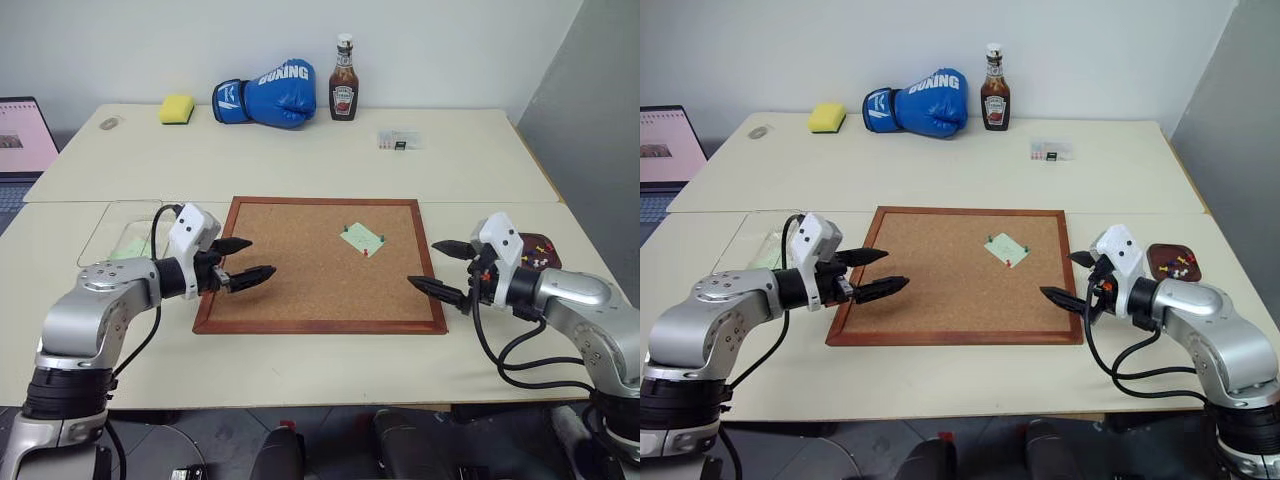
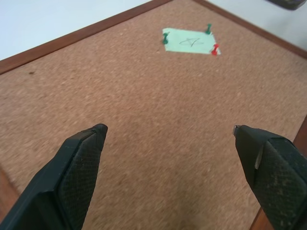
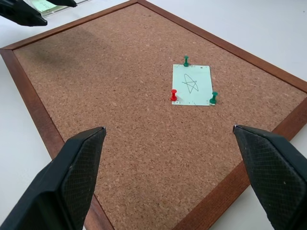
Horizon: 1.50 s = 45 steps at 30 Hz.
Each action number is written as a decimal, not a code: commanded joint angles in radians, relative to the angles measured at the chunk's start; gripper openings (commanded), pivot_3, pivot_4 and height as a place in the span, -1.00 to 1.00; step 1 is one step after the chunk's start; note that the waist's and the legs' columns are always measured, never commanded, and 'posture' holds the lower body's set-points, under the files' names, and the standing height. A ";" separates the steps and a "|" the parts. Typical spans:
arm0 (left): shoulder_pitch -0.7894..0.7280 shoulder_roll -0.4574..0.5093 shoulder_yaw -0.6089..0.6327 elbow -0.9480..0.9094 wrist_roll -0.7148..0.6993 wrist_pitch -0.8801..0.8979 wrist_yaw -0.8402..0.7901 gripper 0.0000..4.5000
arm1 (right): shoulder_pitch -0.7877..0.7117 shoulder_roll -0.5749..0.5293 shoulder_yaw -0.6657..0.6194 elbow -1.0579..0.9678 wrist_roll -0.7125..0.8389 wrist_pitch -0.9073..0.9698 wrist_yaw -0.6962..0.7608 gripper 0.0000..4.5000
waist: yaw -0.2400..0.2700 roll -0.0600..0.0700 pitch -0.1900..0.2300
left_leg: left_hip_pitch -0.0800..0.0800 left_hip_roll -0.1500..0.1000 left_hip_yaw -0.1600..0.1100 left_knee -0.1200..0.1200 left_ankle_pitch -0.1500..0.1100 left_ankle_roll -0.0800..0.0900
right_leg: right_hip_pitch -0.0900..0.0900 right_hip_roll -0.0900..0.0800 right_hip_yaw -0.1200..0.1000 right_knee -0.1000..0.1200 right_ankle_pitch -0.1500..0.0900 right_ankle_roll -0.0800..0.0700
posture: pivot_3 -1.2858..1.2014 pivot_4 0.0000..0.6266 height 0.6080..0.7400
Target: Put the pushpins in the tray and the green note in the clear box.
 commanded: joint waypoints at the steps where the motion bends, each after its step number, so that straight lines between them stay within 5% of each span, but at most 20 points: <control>1: -0.013 0.019 0.024 -0.004 0.003 -0.036 -0.009 1.00 | -0.020 -0.014 -0.031 -0.013 0.016 -0.021 0.002 1.00 | 0.000 0.000 0.000 | 0.000 0.000 0.000 0.000 0.000 0.000 | 0.000 0.000 0.000 0.000 0.000 0.000 | 0.03 -0.52 1.00; 21: -0.063 -0.049 0.009 -0.002 -0.030 -0.015 0.020 1.00 | -0.022 0.001 -0.030 -0.006 0.005 -0.039 -0.065 1.00 | 0.001 0.000 0.000 | 0.000 0.000 0.000 0.000 0.000 0.000 | 0.000 0.000 0.000 0.001 0.001 0.001 | 0.03 -0.52 1.00; 45: -0.121 -0.327 -0.171 0.199 0.171 -0.317 0.137 -0.92 | -0.246 0.327 0.259 0.311 -0.280 -0.280 -0.260 1.00 | 0.000 0.000 0.000 | 0.002 0.000 0.000 0.001 0.000 0.000 | 0.001 0.000 0.000 0.004 0.002 0.002 | 0.03 -0.52 1.00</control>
